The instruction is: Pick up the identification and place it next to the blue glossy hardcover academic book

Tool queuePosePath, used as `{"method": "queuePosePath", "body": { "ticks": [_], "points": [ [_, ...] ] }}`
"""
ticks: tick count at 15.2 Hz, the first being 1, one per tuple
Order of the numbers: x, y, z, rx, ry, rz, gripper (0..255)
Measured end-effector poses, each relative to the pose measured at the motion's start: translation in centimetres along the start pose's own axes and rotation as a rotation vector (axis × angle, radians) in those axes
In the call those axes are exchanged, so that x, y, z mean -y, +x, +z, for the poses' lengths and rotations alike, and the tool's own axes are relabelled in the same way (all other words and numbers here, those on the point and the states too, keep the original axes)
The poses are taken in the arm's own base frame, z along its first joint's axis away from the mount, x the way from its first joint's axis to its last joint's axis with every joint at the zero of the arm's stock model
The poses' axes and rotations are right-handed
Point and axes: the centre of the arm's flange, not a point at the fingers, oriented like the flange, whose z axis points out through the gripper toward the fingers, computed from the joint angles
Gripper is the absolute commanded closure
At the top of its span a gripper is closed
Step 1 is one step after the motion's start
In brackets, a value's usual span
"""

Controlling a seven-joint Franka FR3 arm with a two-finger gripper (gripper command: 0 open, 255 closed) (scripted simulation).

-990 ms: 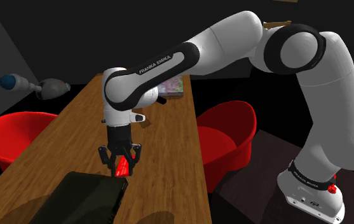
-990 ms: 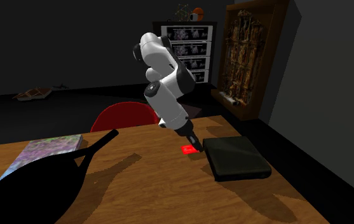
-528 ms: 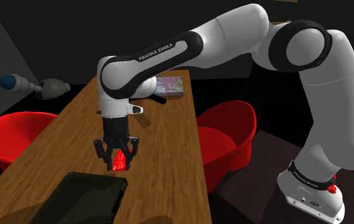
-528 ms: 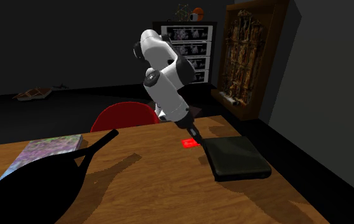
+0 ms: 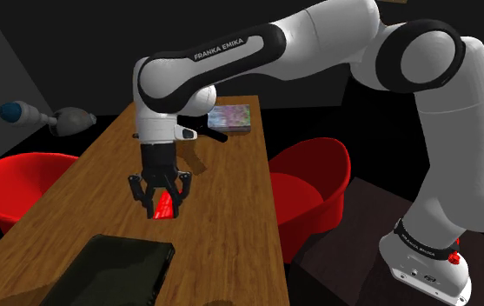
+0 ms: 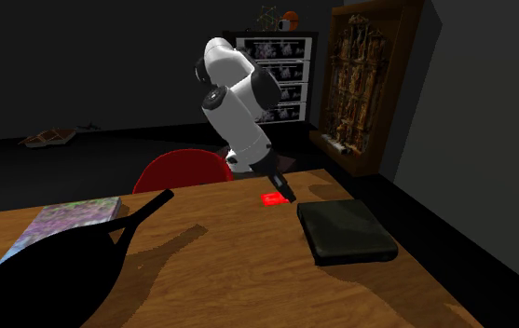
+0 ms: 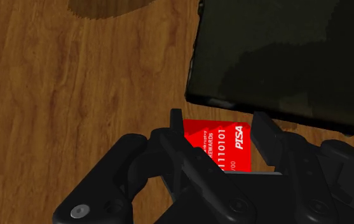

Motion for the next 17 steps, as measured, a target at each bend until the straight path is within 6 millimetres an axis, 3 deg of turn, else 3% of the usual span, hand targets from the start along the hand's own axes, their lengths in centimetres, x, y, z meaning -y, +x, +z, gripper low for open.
{"method": "queuePosePath", "body": {
  "ticks": [17],
  "points": [
    [-12.4, 15.2, -10.4, 0.0, 0.0, 0.002, 255]
  ]
}}
